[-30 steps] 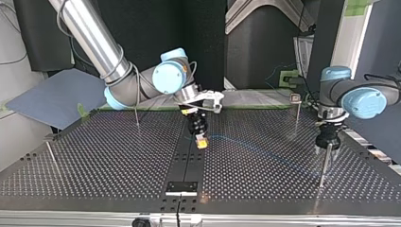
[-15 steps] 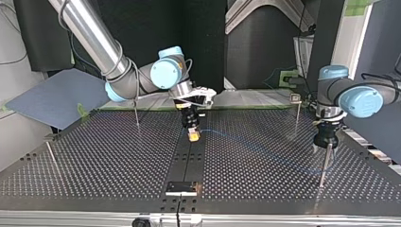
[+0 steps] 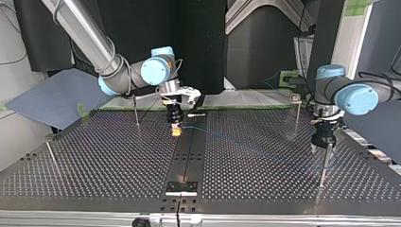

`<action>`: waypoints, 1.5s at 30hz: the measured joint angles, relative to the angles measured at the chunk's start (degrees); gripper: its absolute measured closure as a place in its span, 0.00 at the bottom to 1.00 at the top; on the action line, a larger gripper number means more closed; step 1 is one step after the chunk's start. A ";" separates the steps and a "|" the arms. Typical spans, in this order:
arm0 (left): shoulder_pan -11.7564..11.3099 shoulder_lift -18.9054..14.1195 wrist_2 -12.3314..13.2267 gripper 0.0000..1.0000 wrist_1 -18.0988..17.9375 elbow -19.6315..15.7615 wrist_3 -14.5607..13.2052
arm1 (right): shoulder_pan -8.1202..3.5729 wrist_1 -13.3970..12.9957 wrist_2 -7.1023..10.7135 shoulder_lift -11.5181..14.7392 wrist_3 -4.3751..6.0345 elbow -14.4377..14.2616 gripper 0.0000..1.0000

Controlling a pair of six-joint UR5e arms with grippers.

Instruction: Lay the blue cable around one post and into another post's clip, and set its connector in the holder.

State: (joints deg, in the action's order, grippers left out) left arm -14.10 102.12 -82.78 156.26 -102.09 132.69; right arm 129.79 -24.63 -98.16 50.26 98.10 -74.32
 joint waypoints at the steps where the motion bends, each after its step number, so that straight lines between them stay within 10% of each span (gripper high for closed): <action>1: 0.06 0.13 -0.05 0.00 -0.01 0.00 0.00 | -0.28 -0.43 -0.33 0.00 0.15 -0.44 1.00; 6: 0.43 1.80 -0.33 0.00 0.04 -0.01 -0.32 | -1.76 -2.78 -2.37 0.01 1.20 -2.79 1.00; 22: 0.73 2.58 -1.04 0.00 -0.37 0.03 -0.78 | -6.28 -10.24 -9.46 -0.02 -0.13 -10.26 1.00; 45: 1.09 2.59 -0.76 0.00 -1.01 0.02 -0.48 | -17.58 -21.69 -7.76 -4.44 3.22 -21.70 1.00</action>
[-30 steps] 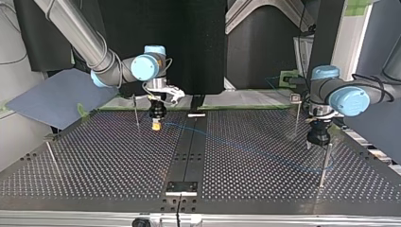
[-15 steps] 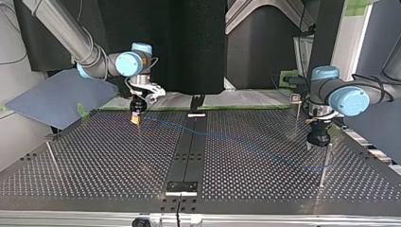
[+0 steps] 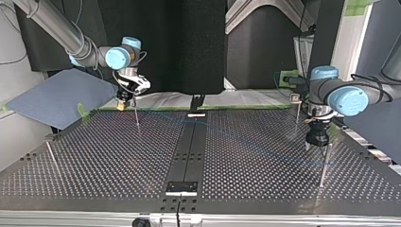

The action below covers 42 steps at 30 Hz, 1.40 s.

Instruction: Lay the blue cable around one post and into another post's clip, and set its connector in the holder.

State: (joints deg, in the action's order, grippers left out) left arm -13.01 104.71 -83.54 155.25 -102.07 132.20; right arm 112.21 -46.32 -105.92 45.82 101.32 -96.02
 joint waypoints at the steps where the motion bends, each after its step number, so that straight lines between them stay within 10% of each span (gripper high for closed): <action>1: 0.00 0.00 0.00 0.00 0.00 0.00 0.01 | -0.45 -0.47 -0.08 -0.46 0.20 -0.46 1.00; 24: 0.23 0.00 0.00 0.00 0.00 0.02 0.06 | -11.53 -11.89 2.39 -7.59 0.59 -11.90 1.00; 33: 0.79 0.00 0.03 0.00 0.06 0.03 0.03 | -12.39 -16.26 6.68 -8.00 1.10 -15.28 1.00; 42: 1.03 0.00 0.00 0.00 0.05 0.05 0.01 | -14.05 -15.65 11.12 -11.82 2.40 -11.65 1.00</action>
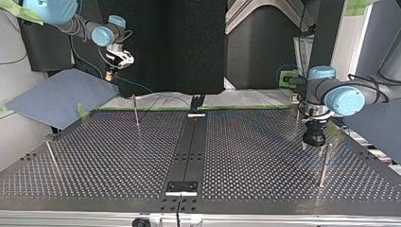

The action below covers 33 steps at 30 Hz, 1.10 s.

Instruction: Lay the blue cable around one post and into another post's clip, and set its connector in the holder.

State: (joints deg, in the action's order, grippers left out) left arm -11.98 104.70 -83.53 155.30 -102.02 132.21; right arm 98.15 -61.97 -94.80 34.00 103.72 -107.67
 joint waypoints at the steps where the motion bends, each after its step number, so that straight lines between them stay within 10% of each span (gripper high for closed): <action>1: 0.01 0.00 0.00 0.00 0.01 0.00 -0.01 | -0.19 0.06 0.46 -0.45 0.11 0.45 1.00; 19: 0.76 0.00 0.24 0.00 0.00 0.09 -0.15 | -2.81 -1.11 5.74 -10.31 1.18 7.49 1.00; 33: 2.50 0.00 6.72 0.00 -4.84 0.09 5.33 | -2.51 -1.05 5.94 -13.45 0.72 7.68 1.00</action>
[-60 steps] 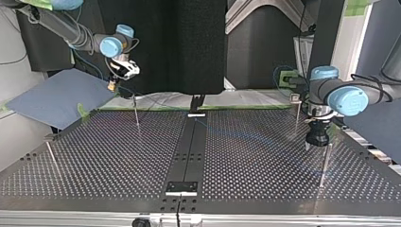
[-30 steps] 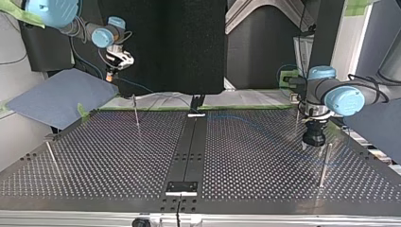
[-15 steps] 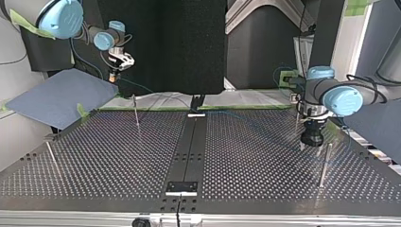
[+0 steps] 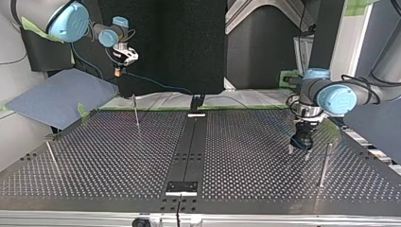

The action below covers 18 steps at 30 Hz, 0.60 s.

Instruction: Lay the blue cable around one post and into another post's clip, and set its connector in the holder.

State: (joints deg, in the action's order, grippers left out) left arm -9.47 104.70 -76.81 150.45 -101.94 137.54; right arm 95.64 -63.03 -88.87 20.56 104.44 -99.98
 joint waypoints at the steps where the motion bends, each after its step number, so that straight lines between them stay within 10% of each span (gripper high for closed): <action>1: 0.03 0.00 0.45 0.00 -0.43 -0.02 0.45 | 0.01 0.00 0.00 0.00 0.00 0.00 1.00; 18: 0.31 0.00 4.34 0.00 -4.14 -0.11 7.62 | 0.19 0.26 0.34 -0.02 -0.36 0.00 1.00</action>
State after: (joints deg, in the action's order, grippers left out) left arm -9.16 104.70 -72.48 146.31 -102.05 145.17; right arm 95.83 -62.77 -88.52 20.54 104.08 -99.99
